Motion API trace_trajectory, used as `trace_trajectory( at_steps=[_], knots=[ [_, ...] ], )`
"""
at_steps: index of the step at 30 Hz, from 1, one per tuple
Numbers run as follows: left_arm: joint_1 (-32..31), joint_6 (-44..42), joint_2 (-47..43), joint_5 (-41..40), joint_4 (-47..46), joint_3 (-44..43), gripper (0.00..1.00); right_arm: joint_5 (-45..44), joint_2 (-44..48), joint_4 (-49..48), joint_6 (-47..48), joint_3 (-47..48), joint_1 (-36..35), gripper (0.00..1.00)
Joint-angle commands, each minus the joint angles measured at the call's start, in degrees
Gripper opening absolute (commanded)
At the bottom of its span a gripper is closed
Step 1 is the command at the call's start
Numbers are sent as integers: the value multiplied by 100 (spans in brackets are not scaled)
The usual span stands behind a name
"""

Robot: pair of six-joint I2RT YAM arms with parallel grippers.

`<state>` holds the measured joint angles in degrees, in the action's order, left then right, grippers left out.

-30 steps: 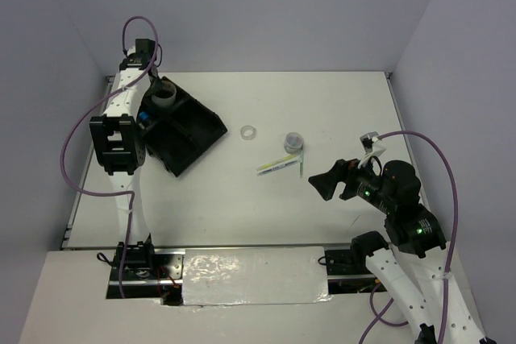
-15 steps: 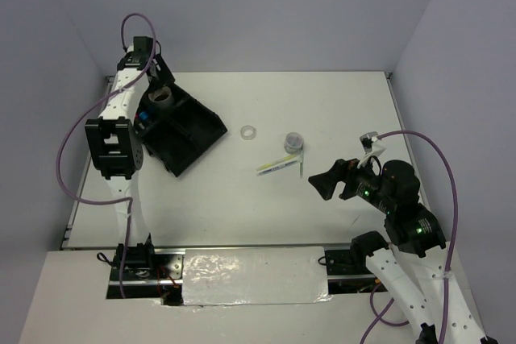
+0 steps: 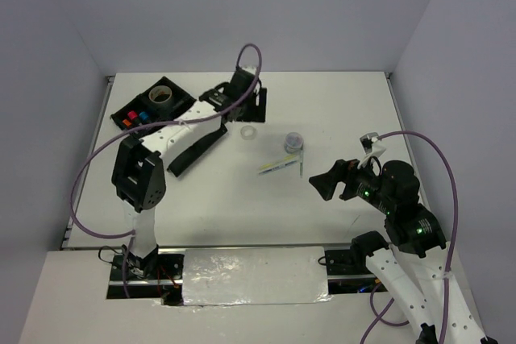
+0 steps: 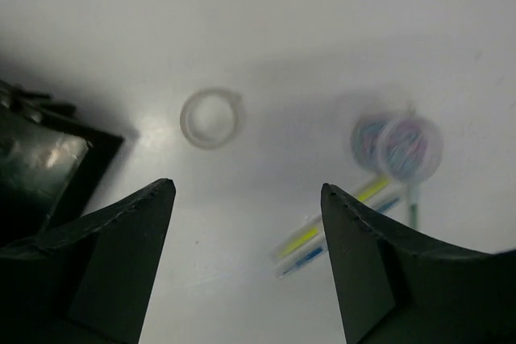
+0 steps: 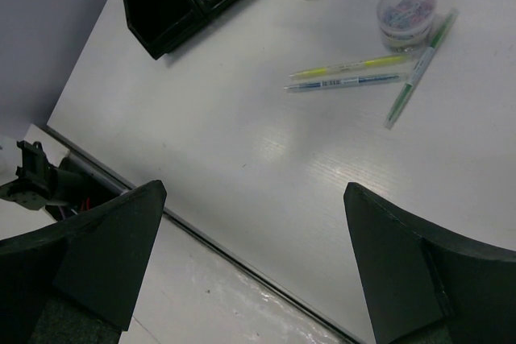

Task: Sort the stationery into containers
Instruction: Pick up the stationery from the center of the board.

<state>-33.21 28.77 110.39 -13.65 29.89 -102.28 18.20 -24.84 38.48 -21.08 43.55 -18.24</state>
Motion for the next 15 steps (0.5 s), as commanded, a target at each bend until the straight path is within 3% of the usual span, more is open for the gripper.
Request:
trace_trajectory(
  at_steps=[1, 7, 15],
  knots=[
    [-62, 198, -35, -366, -315, 550, 85, -88, 102, -7, 104, 189, -57, 100],
    [-80, 41, 562, -621, -300, 333, 76, -27, 120, 2, 104, 171, -66, 100],
    [376, -21, 1353, -244, -159, -222, 60, 34, 129, -16, 87, 154, -74, 100]
  ],
)
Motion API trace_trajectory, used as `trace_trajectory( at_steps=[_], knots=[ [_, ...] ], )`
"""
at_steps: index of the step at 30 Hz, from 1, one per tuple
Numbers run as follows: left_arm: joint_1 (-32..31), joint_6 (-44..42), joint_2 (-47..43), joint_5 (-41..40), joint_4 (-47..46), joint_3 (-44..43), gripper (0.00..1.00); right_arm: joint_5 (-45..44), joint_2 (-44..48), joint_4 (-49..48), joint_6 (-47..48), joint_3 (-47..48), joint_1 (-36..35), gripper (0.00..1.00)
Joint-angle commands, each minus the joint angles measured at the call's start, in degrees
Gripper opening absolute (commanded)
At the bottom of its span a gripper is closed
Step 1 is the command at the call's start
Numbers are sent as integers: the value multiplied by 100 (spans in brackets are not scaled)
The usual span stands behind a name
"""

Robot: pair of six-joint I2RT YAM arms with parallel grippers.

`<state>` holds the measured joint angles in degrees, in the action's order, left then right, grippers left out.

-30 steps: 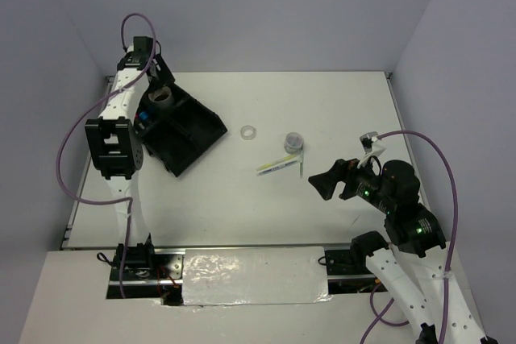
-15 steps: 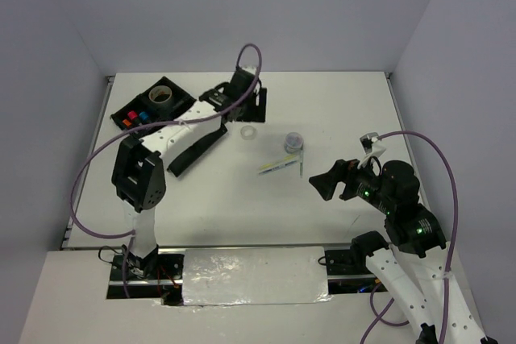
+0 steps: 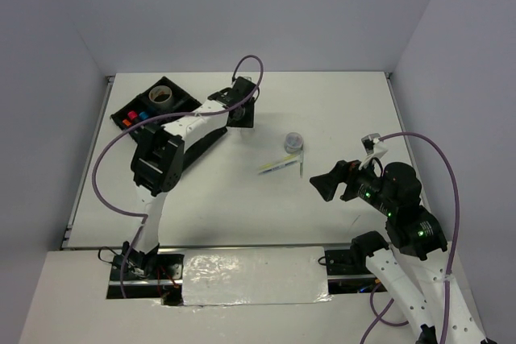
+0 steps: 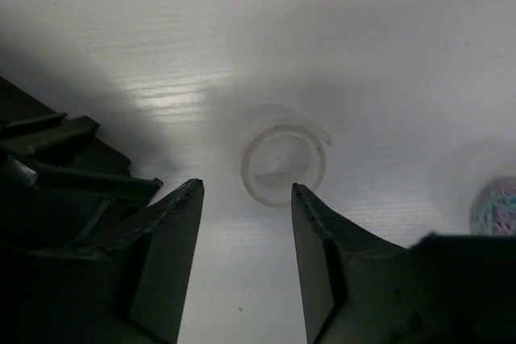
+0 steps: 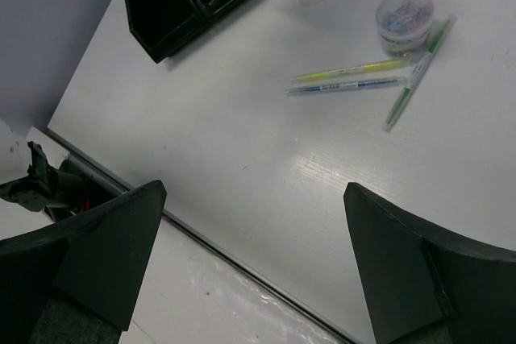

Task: Sort the stationery into containers
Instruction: Pick up the stationery from the center of the board.

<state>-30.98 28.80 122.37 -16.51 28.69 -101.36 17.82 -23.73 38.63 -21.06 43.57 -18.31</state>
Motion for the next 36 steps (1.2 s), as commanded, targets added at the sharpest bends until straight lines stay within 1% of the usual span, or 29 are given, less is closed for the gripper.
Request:
trace_trajectory(
  at_steps=[1, 2, 8, 14, 18, 19, 24, 26, 27, 29, 30, 33, 34, 35, 36],
  knots=[
    [180, -15, 252, 60, -21, -401, 58, 63, 26, -22, 84, 178, -77, 100],
    [241, -23, 279, 78, -30, -411, 56, 55, 43, -14, 84, 187, -68, 100],
    [365, -32, 525, 323, -56, -507, 57, 19, 61, 4, 93, 204, -77, 100],
    [356, 91, 552, 816, -434, -104, 56, 37, -9, -84, 84, 108, -77, 100],
    [365, 109, 551, 790, -487, 29, 52, 19, 8, -75, 84, 108, -77, 100],
    [356, 126, 569, 790, -443, 29, 49, 11, 8, -75, 84, 108, -77, 100],
    [339, 135, 674, 764, -478, 134, 42, 19, 17, -102, 67, 81, -68, 100],
    [330, 152, 727, 807, -435, 117, 34, 19, 26, -101, 67, 81, -68, 100],
    [304, 126, 719, 808, -408, 99, 26, 11, 35, -93, 76, 81, -68, 100],
    [242, 91, 588, 799, -382, 12, 22, -7, 43, -101, 76, 90, -77, 100],
    [172, 56, 517, 764, -373, -24, 18, -7, 43, -110, 76, 90, -85, 100],
    [128, 38, 297, 772, -136, -418, 15, 11, 26, -137, 76, 64, -68, 100],
    [136, 38, 244, 694, -14, -698, 11, 19, 17, -137, 76, 64, -68, 100],
    [128, 30, 105, 571, 127, -857, 9, 19, 17, -119, 93, 72, -68, 100],
    [171, 30, 34, 248, 363, -1129, 8, 2, 26, -110, 93, 73, -77, 100]
  ],
)
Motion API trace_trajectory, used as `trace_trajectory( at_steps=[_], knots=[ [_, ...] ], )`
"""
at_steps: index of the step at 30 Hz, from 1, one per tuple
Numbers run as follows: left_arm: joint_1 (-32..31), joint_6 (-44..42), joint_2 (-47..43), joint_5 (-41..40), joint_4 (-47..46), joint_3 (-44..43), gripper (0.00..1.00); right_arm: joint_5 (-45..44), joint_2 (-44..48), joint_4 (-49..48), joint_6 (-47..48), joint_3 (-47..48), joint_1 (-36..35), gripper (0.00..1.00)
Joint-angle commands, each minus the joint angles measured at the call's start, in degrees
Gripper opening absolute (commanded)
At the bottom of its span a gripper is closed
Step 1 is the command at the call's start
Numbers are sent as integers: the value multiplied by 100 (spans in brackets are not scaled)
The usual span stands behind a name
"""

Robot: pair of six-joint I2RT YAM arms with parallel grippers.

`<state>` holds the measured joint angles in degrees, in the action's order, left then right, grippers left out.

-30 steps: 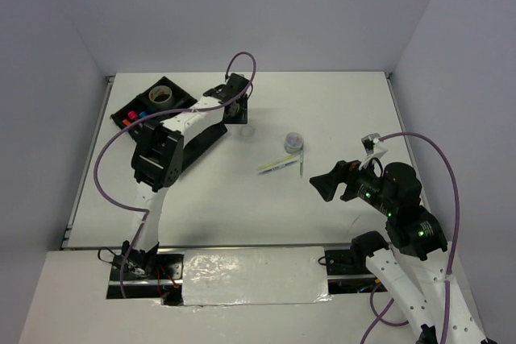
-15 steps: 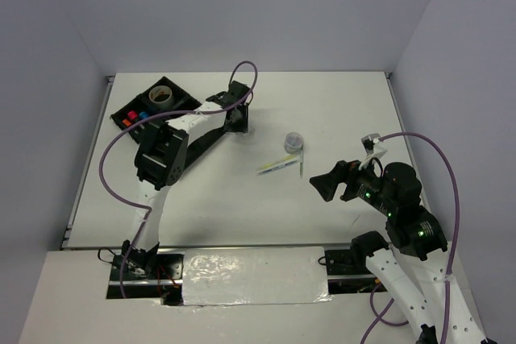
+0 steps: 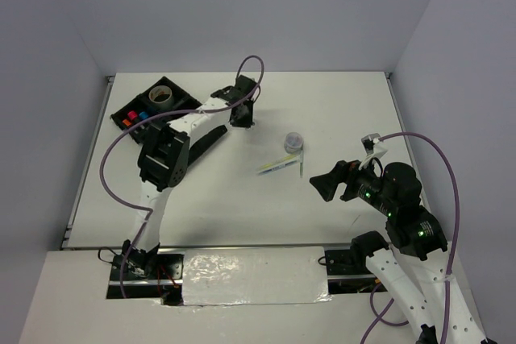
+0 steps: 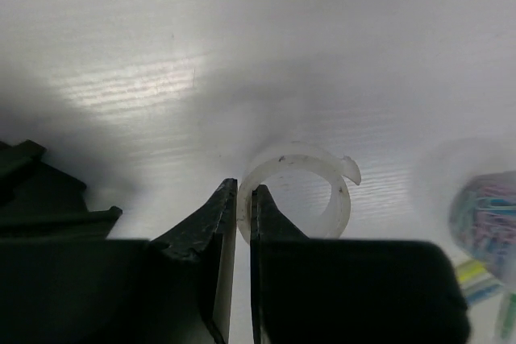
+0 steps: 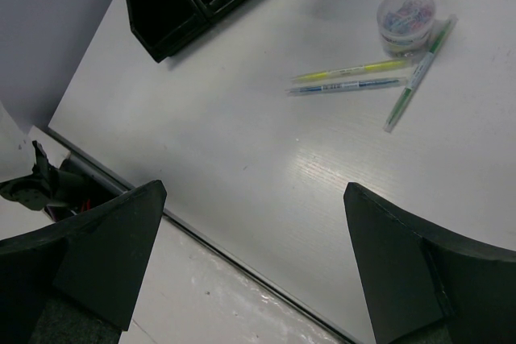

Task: Sort the stationery into containers
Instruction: Pick up the stationery from the center of the board, then place the stationery in the storage box.

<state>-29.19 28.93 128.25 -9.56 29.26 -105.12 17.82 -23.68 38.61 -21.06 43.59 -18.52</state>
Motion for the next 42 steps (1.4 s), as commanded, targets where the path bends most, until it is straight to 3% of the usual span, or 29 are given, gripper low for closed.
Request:
trace_trajectory(
  at_steps=[1, 5, 8, 14, 19, 22, 36, 42],
  knots=[
    [36, 16, -694, -607, 405, -851, 8, -16, 39, -99, 111, 70, -55, 100],
    [684, -19, -898, -1047, 765, -1229, 11, -16, 57, -152, 111, 18, -46, 100],
    [1361, 77, -705, -1276, 1230, -1747, 8, 37, 4, -152, 120, -17, -55, 100],
    [2670, 148, -433, -925, 1486, -2126, 11, 37, 48, -170, 146, -18, -81, 100],
    [3339, 25, -2, -662, 1610, -2609, 19, 19, -22, -187, 155, -9, -125, 100],
    [3516, -45, 165, -459, 1496, -2706, 26, 46, -66, -205, 155, -9, -143, 100],
    [3613, -159, 833, 218, 1197, -2882, 28, -95, -128, -196, 155, -18, -143, 100],
    [3622, -256, 939, 86, 1126, -3032, 35, -156, -66, -152, 155, -9, -143, 100]
  ],
)
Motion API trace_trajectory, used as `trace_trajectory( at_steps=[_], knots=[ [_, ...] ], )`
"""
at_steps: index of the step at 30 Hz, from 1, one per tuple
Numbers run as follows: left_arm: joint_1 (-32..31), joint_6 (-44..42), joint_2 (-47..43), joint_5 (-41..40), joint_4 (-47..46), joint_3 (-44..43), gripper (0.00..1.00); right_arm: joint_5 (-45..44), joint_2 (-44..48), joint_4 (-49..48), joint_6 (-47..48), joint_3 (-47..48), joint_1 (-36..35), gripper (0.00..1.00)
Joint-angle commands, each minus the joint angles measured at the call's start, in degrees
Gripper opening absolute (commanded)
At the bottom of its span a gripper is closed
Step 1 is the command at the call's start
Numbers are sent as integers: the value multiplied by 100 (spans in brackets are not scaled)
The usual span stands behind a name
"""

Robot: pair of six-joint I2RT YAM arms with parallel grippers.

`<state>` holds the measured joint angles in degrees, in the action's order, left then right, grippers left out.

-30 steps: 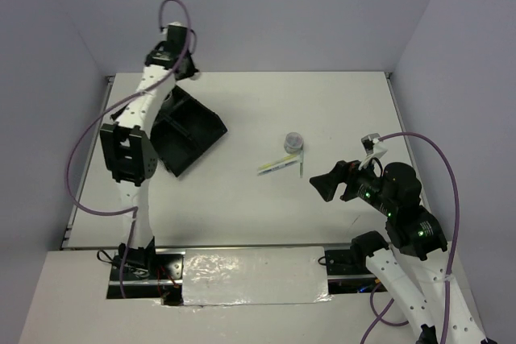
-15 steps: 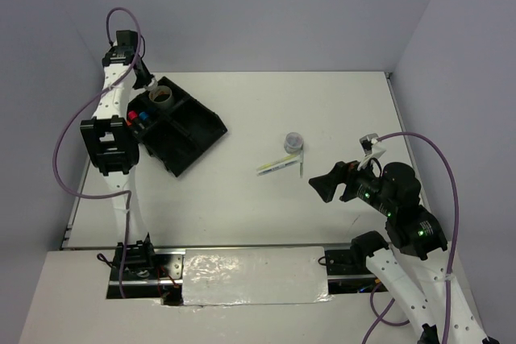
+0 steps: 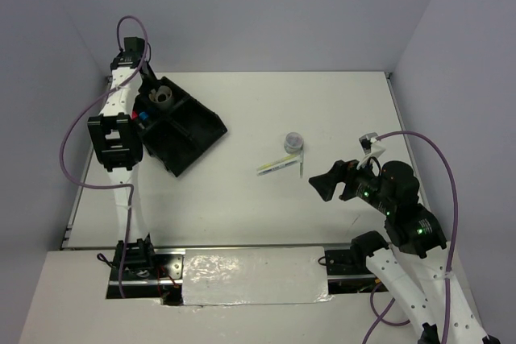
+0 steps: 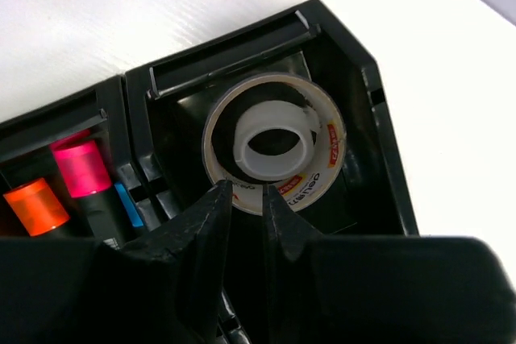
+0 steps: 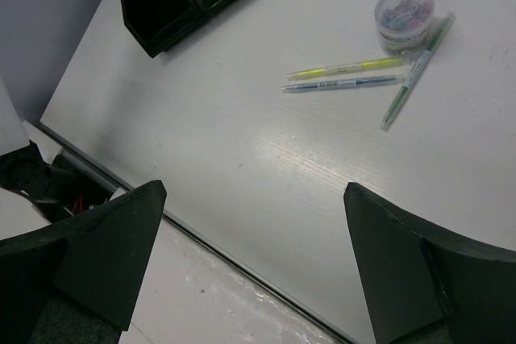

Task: Sort the stationery into containers
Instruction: Place the stationery in the storage box, then pick up the stationery from the center of the board.

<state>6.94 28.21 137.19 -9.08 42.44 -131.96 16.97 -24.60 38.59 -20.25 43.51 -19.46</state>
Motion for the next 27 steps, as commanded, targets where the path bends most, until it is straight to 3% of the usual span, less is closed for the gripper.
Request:
trace_trajectory(
  at_steps=[1, 5, 9, 15, 18, 22, 24, 27],
  knots=[
    [9, -193, 63, 55, -235, -357, 37, -80, 17, -150, 74, 0, -40, 100],
    [9, -175, 115, 117, -288, -339, 47, -98, 25, -141, 65, 9, -49, 100],
    [-26, 44, -147, 275, -297, -348, 78, -133, -62, -167, 65, 0, -49, 100],
    [-543, 10, -1421, 442, -394, -261, 99, -62, -352, -413, -5, -114, -49, 100],
    [-877, 88, -2168, 556, -298, 73, 99, -395, -615, -510, -67, -141, -31, 100],
    [-1536, 133, -3501, 618, -507, 1678, 99, -765, -932, -580, -242, -79, -49, 100],
    [-2273, 18, -3916, 408, -885, 2469, 99, -976, -828, -598, -426, -140, -49, 100],
    [-3398, -297, -3849, 381, -1184, 2850, 99, -1475, -433, -449, -725, -141, -66, 100]
  ],
)
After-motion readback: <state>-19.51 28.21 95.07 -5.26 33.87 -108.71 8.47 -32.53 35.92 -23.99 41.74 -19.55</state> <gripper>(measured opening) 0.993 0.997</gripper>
